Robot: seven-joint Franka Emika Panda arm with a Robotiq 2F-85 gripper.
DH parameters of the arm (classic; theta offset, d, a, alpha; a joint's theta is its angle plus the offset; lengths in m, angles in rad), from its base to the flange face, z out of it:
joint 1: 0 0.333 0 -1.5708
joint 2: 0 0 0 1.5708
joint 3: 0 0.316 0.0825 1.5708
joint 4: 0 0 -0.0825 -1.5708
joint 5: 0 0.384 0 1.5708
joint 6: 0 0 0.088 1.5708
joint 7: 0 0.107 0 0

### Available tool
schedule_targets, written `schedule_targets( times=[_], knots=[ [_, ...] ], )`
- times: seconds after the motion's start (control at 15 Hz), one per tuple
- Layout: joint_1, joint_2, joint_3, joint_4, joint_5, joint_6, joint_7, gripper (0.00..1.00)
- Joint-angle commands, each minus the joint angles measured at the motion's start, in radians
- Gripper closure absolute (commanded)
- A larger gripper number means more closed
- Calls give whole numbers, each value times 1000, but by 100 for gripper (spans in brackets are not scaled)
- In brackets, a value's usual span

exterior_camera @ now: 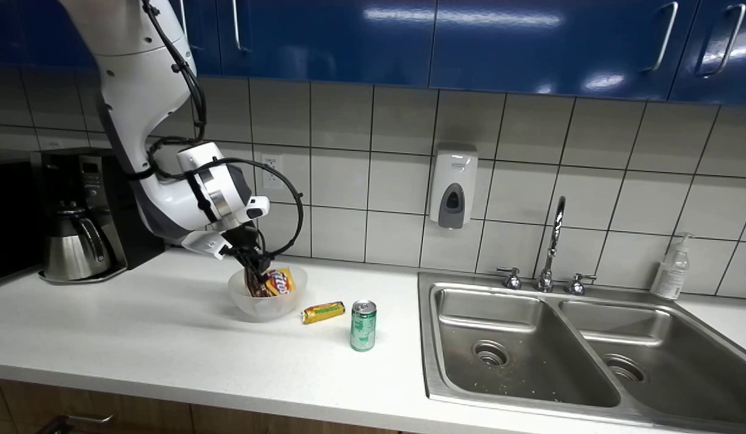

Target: Put the closest packet in the bowl

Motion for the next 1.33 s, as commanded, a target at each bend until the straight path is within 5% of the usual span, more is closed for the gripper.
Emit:
schedule_targets(
  times=[0.0, 0.53, 0.67, 1.27],
  knots=[
    [5, 23, -1, 36, 6, -4, 10, 60],
    [-12, -46, 14, -17, 7, -2, -23, 1],
    [30, -70, -26, -48, 76, 13, -85, 0],
    [41, -318, -19, -278, 352, -4, -412, 0]
  ],
)
